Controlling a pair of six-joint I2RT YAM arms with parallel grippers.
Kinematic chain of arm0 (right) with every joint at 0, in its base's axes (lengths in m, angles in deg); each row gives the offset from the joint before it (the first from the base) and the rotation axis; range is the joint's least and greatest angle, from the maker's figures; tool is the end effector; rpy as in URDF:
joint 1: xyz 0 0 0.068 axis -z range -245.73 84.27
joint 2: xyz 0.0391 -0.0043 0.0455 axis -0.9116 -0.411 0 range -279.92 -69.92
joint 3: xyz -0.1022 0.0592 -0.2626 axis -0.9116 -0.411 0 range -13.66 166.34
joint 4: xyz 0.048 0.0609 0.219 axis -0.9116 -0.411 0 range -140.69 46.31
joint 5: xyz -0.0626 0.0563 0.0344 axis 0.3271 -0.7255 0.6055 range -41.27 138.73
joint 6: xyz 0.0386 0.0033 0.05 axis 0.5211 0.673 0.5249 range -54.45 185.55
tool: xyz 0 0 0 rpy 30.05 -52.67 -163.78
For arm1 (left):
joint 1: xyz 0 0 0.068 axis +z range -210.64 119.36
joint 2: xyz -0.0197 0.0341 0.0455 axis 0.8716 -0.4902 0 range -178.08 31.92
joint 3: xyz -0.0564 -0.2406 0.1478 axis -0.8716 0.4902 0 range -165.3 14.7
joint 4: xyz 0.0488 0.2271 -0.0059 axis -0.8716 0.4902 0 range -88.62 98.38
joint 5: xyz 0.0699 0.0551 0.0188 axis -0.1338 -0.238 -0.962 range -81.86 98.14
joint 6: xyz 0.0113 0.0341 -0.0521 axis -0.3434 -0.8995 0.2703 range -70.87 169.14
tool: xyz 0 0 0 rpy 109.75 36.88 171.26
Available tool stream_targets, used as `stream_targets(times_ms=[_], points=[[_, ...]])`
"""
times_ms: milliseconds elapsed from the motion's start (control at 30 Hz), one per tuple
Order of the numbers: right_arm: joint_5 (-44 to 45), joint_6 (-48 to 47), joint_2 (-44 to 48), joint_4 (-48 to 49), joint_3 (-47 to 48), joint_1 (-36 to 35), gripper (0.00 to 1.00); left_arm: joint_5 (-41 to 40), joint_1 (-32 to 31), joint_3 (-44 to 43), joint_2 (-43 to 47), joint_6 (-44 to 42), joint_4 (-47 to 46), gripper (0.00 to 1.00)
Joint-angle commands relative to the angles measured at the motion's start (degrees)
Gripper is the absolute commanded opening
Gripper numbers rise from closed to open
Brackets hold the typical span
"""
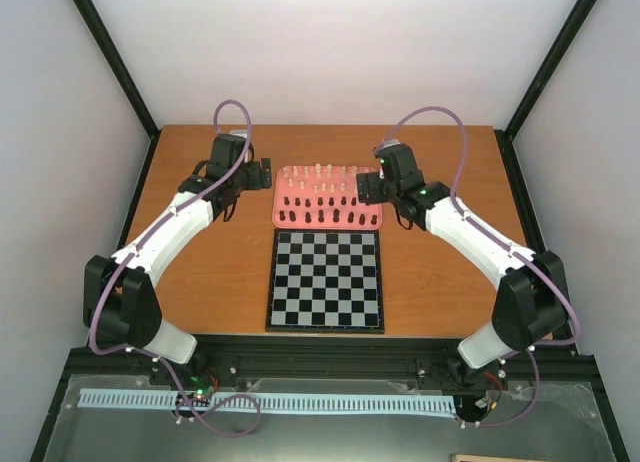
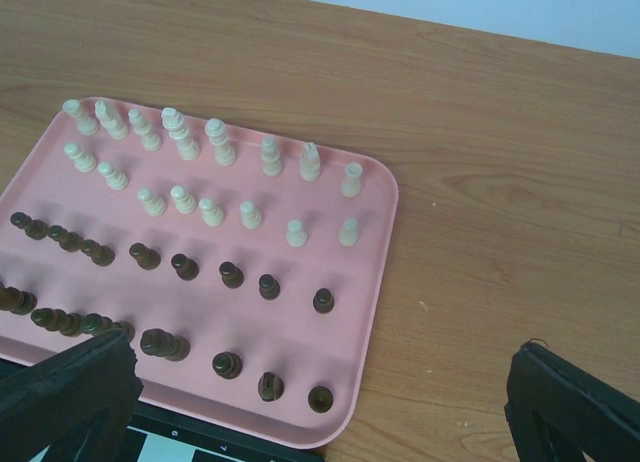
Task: Set up the chess pieces on the board
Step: Pick up the chess piece from the storage box.
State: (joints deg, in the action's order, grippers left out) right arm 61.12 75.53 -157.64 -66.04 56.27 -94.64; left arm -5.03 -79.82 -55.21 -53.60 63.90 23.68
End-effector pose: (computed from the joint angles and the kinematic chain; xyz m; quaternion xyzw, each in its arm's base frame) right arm 0.2882 0.1472 0.3064 -0.1034 0.8968 0.0472 0.4277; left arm 0.3020 -0.0933 0.3180 -0.0159 0.8938 -0.0287 0.4472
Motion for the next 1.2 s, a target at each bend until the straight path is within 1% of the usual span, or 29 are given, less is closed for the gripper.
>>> stream_targets(times_ms=[0,233,500,767,933,1033,1167], points=[[1.6,0.6,2.6,1.5,-1.0,-0.4,1.0,-0.8,0.1,-0.4,1.5,-0.2,-1.0,1.0],[1.6,-0.1,2.8,1.2,-0.5,-0.4,1.0,-0.8,0.1,-0.4,1.4,-0.2,-1.0,1.0],[3.6,0.0,5.6,3.8,-3.4,-0.4,1.0,-1.0,0.1,0.8,2.7,0.0,-2.0,1.0],[4.0,-1.1,4.0,1.5,-0.1,-0.4,1.0,-1.5,0.1,1.9,4.3,0.0,-2.1,1.0],[1.1,-0.9,0.4,1.3,0.9,-0.4,0.92,-3.7,0.1,4.1,5.2,0.4,-3.0,1.0],[-1.5,-0.7,-2.5,0.6,2.3,-0.5,0.81,-4.5,0.1,4.5,5.0,0.3,-2.8,1.0],[-2.3,-1.1,-5.8,-0.3,3.9,-1.9,0.76,-3.9,0.1,4.4,5.5,0.6,-2.3,1.0]])
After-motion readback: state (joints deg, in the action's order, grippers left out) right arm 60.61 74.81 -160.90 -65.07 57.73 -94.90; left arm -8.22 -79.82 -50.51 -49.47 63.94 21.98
